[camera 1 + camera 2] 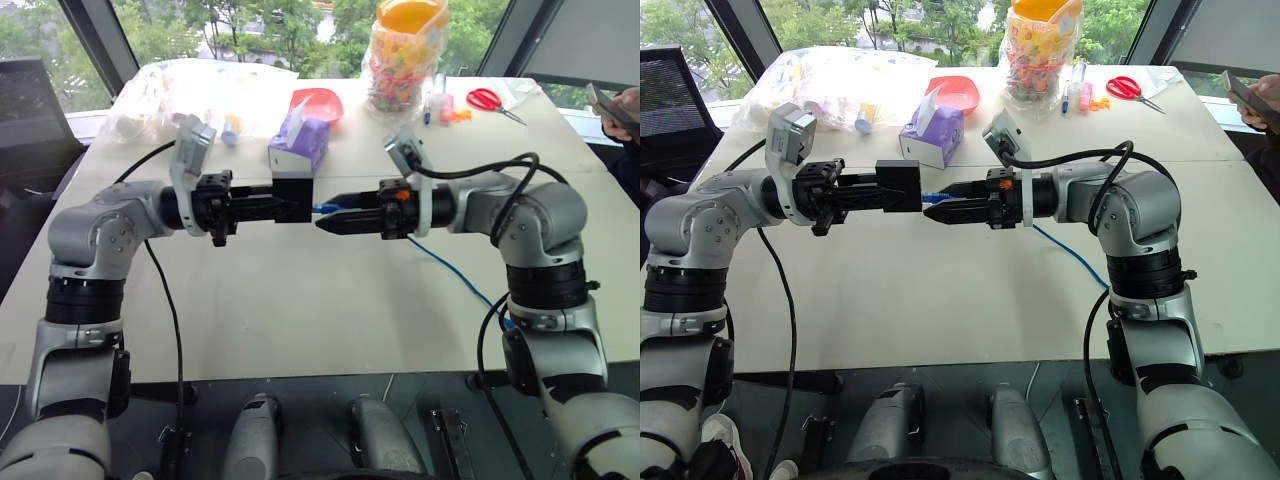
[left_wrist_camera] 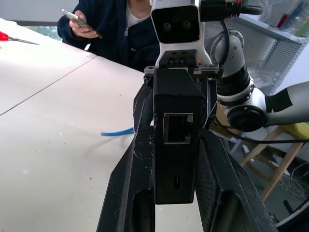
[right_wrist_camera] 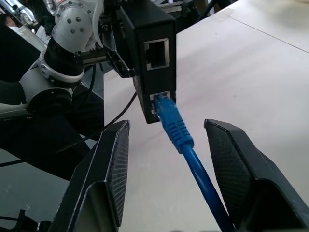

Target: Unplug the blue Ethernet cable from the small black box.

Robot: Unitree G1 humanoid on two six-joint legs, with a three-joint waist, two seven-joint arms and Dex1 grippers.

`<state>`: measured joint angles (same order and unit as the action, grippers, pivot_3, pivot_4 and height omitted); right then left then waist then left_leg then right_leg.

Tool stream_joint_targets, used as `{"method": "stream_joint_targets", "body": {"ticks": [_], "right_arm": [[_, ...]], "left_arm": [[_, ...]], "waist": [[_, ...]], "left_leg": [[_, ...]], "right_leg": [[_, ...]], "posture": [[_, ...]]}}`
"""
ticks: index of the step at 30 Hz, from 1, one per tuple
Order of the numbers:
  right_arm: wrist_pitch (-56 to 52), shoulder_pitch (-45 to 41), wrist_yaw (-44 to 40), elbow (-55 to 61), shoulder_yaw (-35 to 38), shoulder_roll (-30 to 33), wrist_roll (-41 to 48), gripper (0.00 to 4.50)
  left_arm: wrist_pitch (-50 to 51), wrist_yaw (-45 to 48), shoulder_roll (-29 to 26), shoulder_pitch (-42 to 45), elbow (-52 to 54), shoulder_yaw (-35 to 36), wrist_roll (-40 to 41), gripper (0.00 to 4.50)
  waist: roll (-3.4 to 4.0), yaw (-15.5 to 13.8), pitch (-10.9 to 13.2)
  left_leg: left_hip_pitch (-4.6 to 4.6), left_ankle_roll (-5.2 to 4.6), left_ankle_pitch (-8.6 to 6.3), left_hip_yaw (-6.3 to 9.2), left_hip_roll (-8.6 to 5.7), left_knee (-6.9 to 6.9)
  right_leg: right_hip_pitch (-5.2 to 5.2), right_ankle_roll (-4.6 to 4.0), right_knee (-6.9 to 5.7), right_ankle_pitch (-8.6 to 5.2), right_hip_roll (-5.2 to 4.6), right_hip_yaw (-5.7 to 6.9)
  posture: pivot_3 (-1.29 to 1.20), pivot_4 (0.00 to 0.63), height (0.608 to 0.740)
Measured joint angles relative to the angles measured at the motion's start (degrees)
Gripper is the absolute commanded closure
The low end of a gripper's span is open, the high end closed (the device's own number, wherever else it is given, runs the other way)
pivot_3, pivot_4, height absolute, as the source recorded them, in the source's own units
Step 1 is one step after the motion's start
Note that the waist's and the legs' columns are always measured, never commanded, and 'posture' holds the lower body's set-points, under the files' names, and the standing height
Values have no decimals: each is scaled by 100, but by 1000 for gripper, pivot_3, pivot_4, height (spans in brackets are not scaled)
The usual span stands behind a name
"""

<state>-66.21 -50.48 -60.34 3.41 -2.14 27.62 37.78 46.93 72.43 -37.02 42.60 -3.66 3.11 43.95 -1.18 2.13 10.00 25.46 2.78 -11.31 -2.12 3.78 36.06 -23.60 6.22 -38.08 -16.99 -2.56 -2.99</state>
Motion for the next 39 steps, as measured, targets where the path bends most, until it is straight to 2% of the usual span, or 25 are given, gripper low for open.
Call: {"method": "stream_joint_targets", "body": {"ticks": [6, 8, 10, 39], "right_arm": [[-33, 0, 121, 33, -82, -2, 154, 1928], [-33, 0, 153, 33, -85, 3, 187, 2490], [-33, 0, 161, 33, -89, 20, 194, 3272], [-98, -59, 155, 33, -245, 272, 414, 3272]], "left_arm": [[-22, 1, 0, 0, 1, -2, -2, 3999], [-27, 3, 0, -1, 2, -2, -2, 3999], [-29, 9, -1, -2, 12, -2, -2, 3999], [-245, 183, -52, -142, 161, -159, -174, 3999]], "waist": [[0, 2, 0], [0, -1, 0], [0, -2, 0], [0, 1, 0]], "left_leg": [[0, 0, 0, 0, 0, 0], [0, 0, 0, 0, 0, 1], [0, 0, 0, 0, 0, 0], [0, 0, 0, 0, 0, 0]], "right_leg": [[0, 0, 0, 0, 0, 0], [0, 0, 0, 0, 0, 0], [0, 0, 0, 0, 0, 0], [0, 0, 0, 0, 0, 0]], "posture": [[0, 150, 735], [0, 150, 735], [0, 150, 735], [0, 150, 735]]}}
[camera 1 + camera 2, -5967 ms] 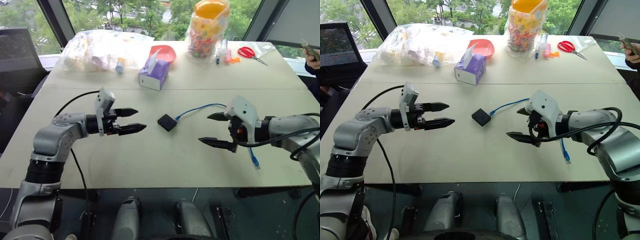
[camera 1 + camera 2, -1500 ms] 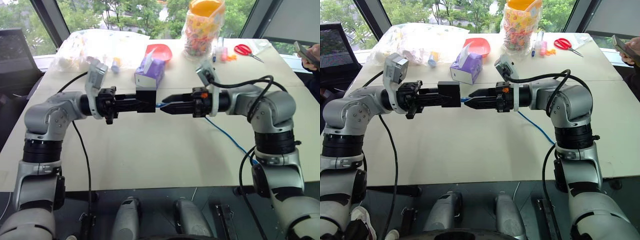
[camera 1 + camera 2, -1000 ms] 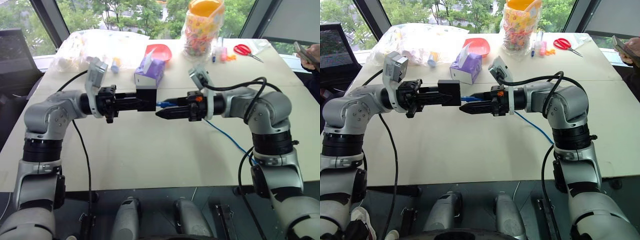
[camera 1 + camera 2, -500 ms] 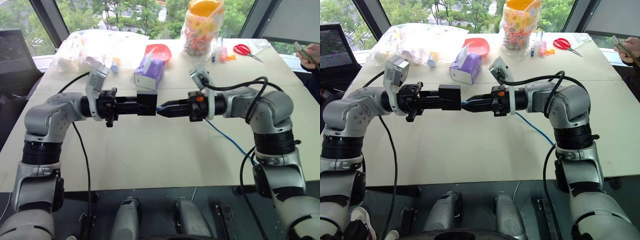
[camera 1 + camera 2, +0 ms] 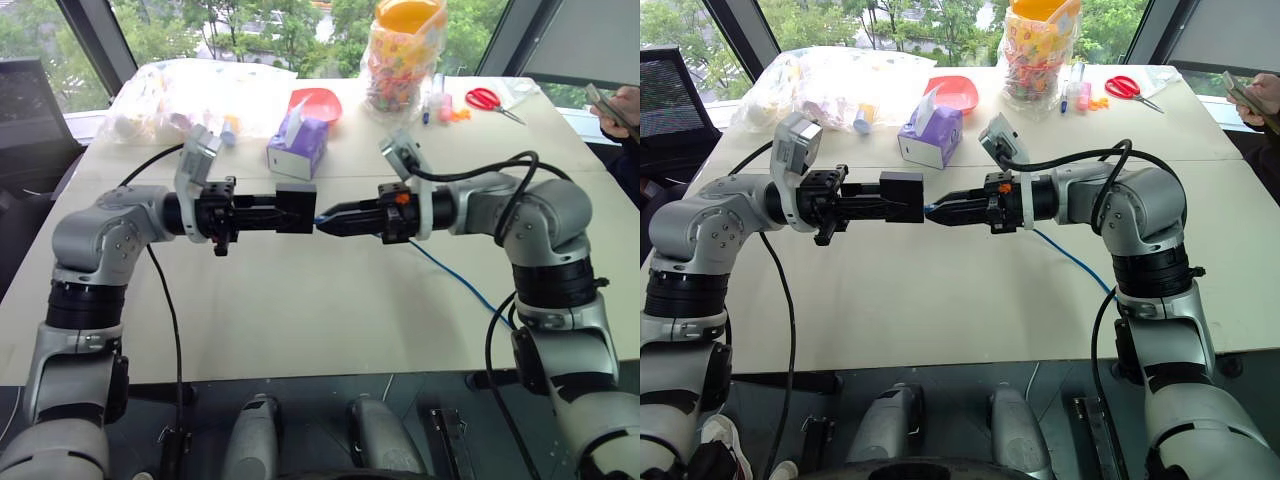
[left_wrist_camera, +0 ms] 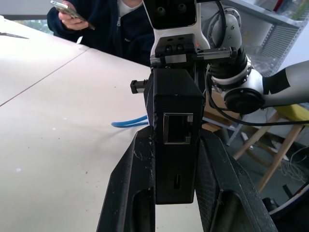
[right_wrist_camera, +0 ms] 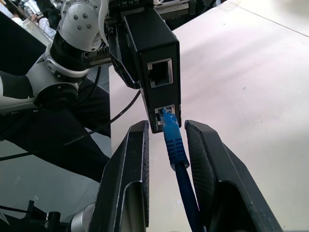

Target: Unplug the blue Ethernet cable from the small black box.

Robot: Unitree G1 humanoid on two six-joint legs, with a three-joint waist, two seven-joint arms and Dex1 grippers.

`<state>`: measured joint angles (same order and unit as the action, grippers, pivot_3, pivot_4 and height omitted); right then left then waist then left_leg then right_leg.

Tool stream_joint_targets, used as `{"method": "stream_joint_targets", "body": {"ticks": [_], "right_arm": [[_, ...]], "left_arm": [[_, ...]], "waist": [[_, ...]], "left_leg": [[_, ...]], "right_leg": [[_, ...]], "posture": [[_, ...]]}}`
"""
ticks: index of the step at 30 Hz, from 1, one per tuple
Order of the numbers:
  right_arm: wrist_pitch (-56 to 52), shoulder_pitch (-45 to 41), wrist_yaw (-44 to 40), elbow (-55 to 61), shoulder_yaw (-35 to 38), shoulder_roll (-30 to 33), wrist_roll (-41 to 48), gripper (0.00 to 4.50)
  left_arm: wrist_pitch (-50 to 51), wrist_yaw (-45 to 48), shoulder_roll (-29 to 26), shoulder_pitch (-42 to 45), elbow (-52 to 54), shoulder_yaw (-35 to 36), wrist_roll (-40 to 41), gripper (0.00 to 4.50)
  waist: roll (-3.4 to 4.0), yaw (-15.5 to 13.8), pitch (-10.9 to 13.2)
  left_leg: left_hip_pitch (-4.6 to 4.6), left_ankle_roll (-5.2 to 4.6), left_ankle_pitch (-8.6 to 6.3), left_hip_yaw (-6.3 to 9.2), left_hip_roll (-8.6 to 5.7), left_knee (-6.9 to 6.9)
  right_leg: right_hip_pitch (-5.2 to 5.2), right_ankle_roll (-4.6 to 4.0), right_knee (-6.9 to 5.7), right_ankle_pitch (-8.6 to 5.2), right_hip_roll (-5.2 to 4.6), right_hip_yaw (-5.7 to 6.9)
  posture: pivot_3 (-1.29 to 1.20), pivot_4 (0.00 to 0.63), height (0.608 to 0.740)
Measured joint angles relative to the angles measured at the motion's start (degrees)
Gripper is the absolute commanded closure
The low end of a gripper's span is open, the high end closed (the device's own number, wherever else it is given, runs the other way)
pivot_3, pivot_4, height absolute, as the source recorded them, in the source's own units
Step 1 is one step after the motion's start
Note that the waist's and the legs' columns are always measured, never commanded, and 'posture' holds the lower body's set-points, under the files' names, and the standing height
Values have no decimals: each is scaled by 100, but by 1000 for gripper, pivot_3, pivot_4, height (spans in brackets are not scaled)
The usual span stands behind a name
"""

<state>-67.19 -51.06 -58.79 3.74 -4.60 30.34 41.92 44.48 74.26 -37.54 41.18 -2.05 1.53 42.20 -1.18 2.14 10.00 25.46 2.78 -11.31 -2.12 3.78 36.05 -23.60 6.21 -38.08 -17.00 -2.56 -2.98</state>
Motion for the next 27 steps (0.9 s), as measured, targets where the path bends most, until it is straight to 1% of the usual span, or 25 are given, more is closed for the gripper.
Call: {"method": "stream_joint_targets", "body": {"ticks": [2, 6, 21, 25, 27], "right_arm": [[0, 0, 0, 1, -16, 0, 0, 3272], [0, 3, 1, 4, -46, 11, 1, 4472], [-9, 3, -5, 6, -95, 18, 4, 4472], [7, 22, -24, 6, -171, 83, -3, 4472], [77, 65, -15, -44, -139, 285, -44, 4472]], "left_arm": [[0, -5, 1, 0, 0, 0, 0, 3999], [0, -1, -2, 0, 0, 4, 6, 3999], [-48, 47, -23, -81, 51, 4, 1, 3999], [-50, 38, -161, -200, 179, 24, 6, 3999], [-40, 46, -372, -377, 210, 121, 4, 3999]], "waist": [[0, 0, 0], [0, -1, 0], [0, -1, 0], [0, 1, 0], [1, 4, 0]], "left_leg": [[0, 0, 0, 0, 0, 0], [0, 0, 0, 0, 0, 1], [0, 0, 0, 0, 0, 1], [0, 0, 0, 0, 0, 0], [0, 0, 0, -1, 0, 0]], "right_leg": [[0, 0, 0, 0, 0, 0], [0, 0, 0, 0, 0, 0], [0, 0, 0, 0, 0, 0], [0, 0, 0, 0, 0, 0], [-1, 0, 0, 0, -1, -1]], "posture": [[0, 150, 735], [0, 150, 735], [0, 150, 735], [0, 150, 735], [0, 150, 735]]}}
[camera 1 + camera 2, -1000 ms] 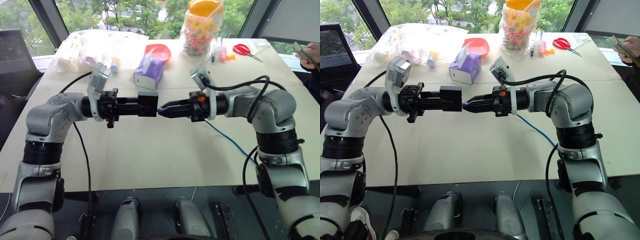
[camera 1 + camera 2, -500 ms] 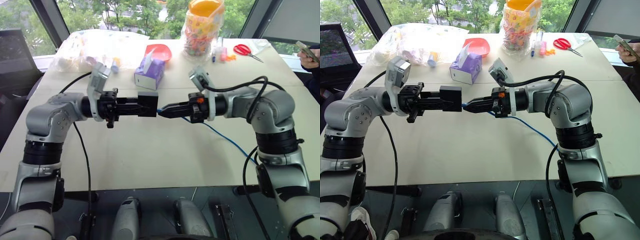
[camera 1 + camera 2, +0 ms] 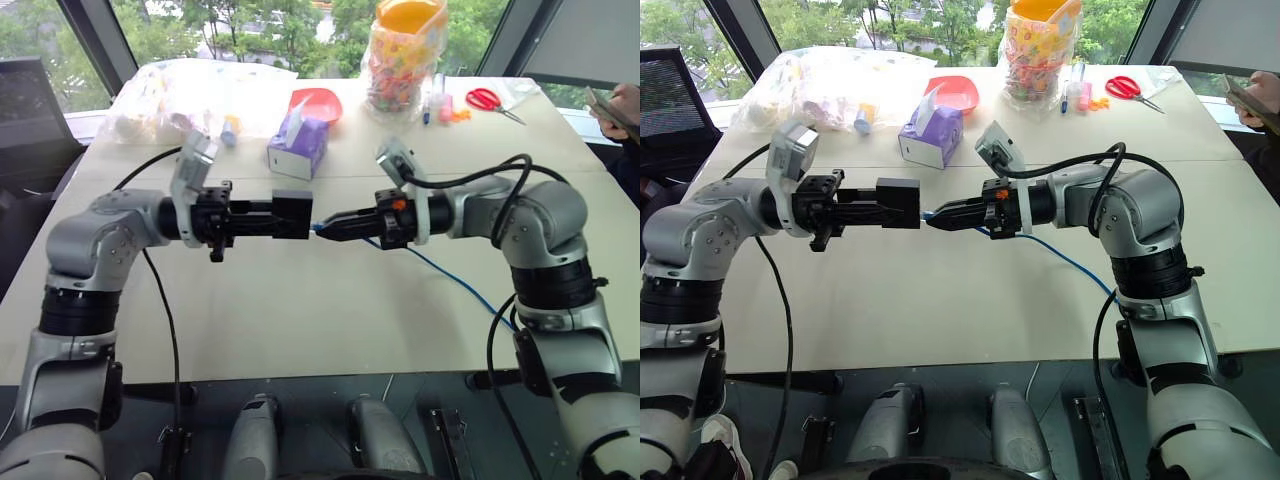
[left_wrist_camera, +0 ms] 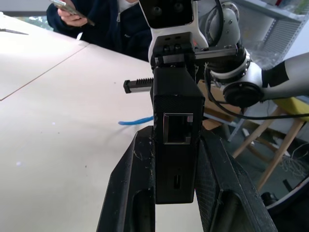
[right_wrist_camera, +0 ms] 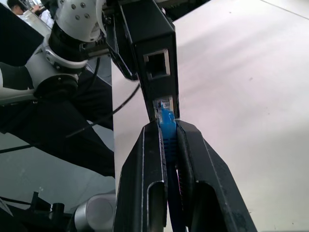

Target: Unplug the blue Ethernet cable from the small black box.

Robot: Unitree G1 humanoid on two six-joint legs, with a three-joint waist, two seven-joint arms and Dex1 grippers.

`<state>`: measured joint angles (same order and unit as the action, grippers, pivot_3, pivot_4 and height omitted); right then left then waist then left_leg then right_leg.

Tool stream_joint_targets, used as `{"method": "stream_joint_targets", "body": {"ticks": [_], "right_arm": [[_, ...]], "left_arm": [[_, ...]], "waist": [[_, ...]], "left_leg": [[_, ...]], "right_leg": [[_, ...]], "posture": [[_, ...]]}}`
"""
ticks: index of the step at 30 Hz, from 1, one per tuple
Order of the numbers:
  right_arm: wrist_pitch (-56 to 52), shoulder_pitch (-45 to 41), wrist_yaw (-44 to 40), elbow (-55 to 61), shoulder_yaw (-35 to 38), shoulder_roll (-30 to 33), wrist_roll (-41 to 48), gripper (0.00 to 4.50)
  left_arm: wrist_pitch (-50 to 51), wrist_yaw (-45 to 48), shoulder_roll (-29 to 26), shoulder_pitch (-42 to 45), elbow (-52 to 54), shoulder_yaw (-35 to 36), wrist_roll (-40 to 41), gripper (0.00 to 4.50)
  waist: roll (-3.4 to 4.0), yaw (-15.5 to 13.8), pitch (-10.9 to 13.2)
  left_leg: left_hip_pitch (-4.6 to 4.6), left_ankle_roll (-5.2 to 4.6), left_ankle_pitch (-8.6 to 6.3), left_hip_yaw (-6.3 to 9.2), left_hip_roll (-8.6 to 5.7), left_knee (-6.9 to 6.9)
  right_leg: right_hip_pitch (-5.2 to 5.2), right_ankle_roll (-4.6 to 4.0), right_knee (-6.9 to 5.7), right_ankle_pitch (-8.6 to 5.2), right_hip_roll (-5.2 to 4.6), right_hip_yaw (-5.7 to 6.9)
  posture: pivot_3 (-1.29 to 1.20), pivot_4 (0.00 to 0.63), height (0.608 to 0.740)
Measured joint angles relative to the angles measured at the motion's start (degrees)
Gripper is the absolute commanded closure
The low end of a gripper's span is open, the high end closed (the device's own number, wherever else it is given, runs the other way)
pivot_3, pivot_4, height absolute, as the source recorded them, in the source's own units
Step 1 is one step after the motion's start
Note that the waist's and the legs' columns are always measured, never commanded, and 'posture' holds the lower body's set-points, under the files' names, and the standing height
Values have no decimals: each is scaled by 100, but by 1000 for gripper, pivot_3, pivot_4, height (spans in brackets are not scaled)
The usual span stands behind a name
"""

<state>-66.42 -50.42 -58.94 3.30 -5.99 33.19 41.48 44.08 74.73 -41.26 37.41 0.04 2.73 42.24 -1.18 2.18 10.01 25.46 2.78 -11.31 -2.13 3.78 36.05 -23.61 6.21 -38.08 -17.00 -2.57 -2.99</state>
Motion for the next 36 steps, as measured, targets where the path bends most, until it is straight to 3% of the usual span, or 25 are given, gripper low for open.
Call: {"method": "stream_joint_targets", "body": {"ticks": [8, 10, 19, 26, 29, 31, 36], "right_arm": [[423, 170, -75, -264, 48, 290, -238, 4472], [1176, 118, 125, -636, -91, 214, -792, 4472], [3949, -1109, 1318, -4257, -717, -1023, -2985, 4472], [5081, -1370, 2285, -6338, -663, -1624, -3774, 4472], [5216, -1331, 2429, -6575, -567, -1740, -3878, 3337], [5239, -1302, 2440, -6561, -467, -1753, -3896, 2228], [5075, -1006, 2431, -6021, -264, -1653, -3899, 19]], "left_arm": [[-3, -33, -231, -259, 14, 127, 0, 3999], [-229, -119, -206, -361, 68, 148, -110, 3999], [-2413, -1254, 1322, -668, -410, -504, -1669, 3999], [-3504, -2165, 2174, -681, -1393, -622, -2420, 3999], [-3809, -2396, 2377, -690, -1598, -659, -2656, 3999], [-3949, -2488, 2444, -690, -1688, -662, -2762, 3999], [-4194, -2614, 2597, -682, -1963, -694, -2930, 3999]], "waist": [[-1, -14, 0], [-1, -6, 0], [0, 19, 1], [0, -5, 1], [1, 10, 1], [2, 23, 0], [2, 20, 0]], "left_leg": [[0, 0, 0, 0, 0, 3], [-6, 0, 0, -1, 0, 4], [-1, 0, 0, -11, 0, 2], [1, 0, 0, -15, -1, 2], [-1, 0, 0, -14, -1, 2], [-5, 0, 0, -14, -1, 1], [-4, 0, 0, -14, -1, 2]], "right_leg": [[1, -1, 0, 0, -1, 0], [6, -1, 1, 0, -1, 0], [-2, 1, -1, 2, 0, -4], [-2, 2, 0, 2, -5, -5], [-1, 2, -5, 2, -4, -5], [1, 2, -6, 2, -2, -5], [2, 3, -6, 2, -3, -5]], "posture": [[0, 150, 735], [0, 150, 735], [0, 150, 735], [0, 150, 735], [0, 150, 735], [0, 150, 735], [0, 150, 735]]}}
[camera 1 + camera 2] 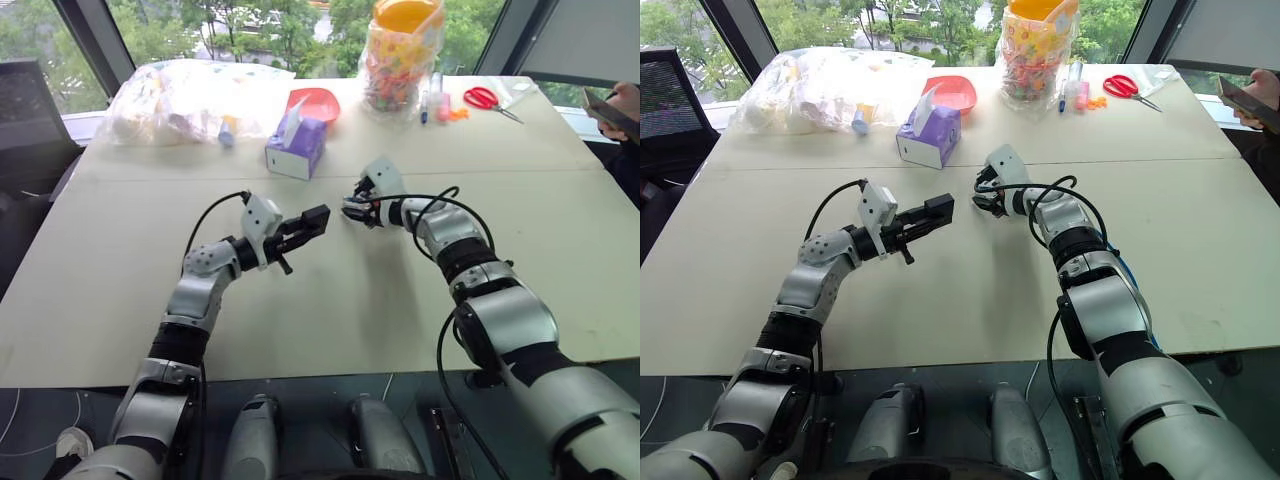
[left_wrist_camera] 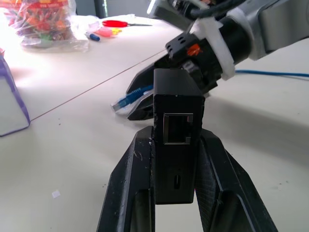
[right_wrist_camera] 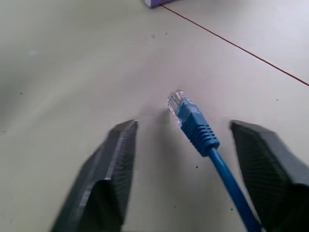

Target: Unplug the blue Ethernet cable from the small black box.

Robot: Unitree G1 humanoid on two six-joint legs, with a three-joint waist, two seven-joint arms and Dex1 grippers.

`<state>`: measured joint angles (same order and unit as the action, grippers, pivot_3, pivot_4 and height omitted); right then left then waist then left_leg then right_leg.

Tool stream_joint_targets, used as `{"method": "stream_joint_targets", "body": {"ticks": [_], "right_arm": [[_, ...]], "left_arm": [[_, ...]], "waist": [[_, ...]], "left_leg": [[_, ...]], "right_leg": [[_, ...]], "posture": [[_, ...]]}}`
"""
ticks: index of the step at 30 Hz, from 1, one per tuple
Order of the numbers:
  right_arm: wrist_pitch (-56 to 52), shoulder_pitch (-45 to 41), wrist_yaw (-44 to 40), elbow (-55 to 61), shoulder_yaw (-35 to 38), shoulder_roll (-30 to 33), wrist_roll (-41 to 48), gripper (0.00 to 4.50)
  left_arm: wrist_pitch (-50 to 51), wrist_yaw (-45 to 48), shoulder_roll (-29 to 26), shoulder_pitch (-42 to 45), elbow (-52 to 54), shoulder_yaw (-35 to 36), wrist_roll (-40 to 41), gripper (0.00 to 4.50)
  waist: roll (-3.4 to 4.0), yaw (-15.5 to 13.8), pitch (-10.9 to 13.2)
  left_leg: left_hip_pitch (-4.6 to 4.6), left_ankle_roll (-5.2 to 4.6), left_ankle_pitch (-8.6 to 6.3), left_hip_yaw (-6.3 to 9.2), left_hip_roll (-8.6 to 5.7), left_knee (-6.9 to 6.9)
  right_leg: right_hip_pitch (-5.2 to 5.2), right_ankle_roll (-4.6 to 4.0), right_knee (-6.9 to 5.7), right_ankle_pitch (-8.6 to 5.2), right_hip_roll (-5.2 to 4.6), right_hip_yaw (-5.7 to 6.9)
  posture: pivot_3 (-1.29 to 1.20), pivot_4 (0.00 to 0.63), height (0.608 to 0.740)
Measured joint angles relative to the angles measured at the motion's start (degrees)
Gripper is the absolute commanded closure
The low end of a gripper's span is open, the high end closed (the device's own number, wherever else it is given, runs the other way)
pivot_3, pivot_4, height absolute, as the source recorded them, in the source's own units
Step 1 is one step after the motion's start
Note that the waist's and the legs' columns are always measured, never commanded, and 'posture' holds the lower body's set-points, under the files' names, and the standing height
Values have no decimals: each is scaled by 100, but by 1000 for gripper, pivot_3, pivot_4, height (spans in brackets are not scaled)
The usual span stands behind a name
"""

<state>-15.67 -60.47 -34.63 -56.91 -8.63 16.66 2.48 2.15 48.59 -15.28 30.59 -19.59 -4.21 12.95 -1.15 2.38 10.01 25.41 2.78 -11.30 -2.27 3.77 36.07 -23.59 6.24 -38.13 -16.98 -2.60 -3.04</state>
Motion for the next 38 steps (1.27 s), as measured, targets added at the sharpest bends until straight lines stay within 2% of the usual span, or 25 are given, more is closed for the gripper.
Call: {"method": "stream_joint_targets", "body": {"ticks": [4, 12, 14, 16, 18, 19, 25, 30, 38], "right_arm": [[-716, 702, -88, 1766, 182, 549, 39, 19], [-3296, 3256, -118, 6427, 622, 1260, 735, 19], [-3897, 3844, -125, 7345, 681, 1416, 973, 19], [-4261, 3993, -112, 7778, 729, 1429, 1157, 19], [-4537, 4062, -99, 8217, 812, 1443, 1363, 0], [-4625, 4139, -105, 8415, 856, 1479, 1454, 0], [-5063, 4486, -190, 8881, 999, 1742, 1942, 0], [-5083, 4485, -316, 9009, 1221, 1950, 2271, 0], [-4970, 4453, -633, 8931, 1470, 2396, 2696, 0]], "left_arm": [[-289, -194, 209, 161, -463, 14, -86, 3999], [-1468, -606, 536, 612, -2060, 45, -484, 3999], [-1845, -656, 548, 699, -2439, 48, -578, 3999], [-2064, -716, 539, 806, -2699, 51, -666, 3999], [-2228, -759, 548, 864, -2900, 51, -727, 2956], [-2259, -759, 529, 864, -2991, 52, -744, 2662], [-2321, -587, 400, 843, -2993, 103, -694, 142], [-1629, -166, -91, 406, -2095, 166, -469, 60], [194, 314, -942, -438, 254, 357, 270, 60]], "waist": [[1, -122, 0], [1, -178, -1], [1, -163, -1], [1, -140, -2], [-2, -146, -4], [-3, -151, -6], [-6, -134, -9], [-6, -127, -9], [-8, -162, -7]], "left_leg": [[3, 0, 0, 1, -2, 3], [2, 0, 0, 8, -3, 3], [-3, 0, -1, 11, -3, 3], [-8, 0, 0, 12, -3, 8], [-12, -5, 3, 21, -3, 14], [-15, -6, 3, 23, -3, 14], [-14, -6, 3, 21, -3, 14], [-12, -6, 3, 27, 1, 2], [-5, -6, 3, 25, -3, 10]], "right_leg": [[1, 1, 2, 0, -1, 0], [5, 0, 5, 0, 1, 3], [9, 0, 6, 0, 2, 3], [10, -2, 5, 0, 3, 2], [18, -8, 6, 2, 8, 3], [23, -9, 6, 1, 8, 4], [23, -8, 9, 2, 7, 3], [17, -8, 7, 2, 13, 5], [21, -8, 11, 1, 0, 9]], "posture": [[0, 150, 735], [0, 150, 735], [0, 150, 735], [0, 150, 735], [0, 150, 735], [0, 150, 735], [0, 150, 735], [0, 150, 735], [0, 150, 735]]}}
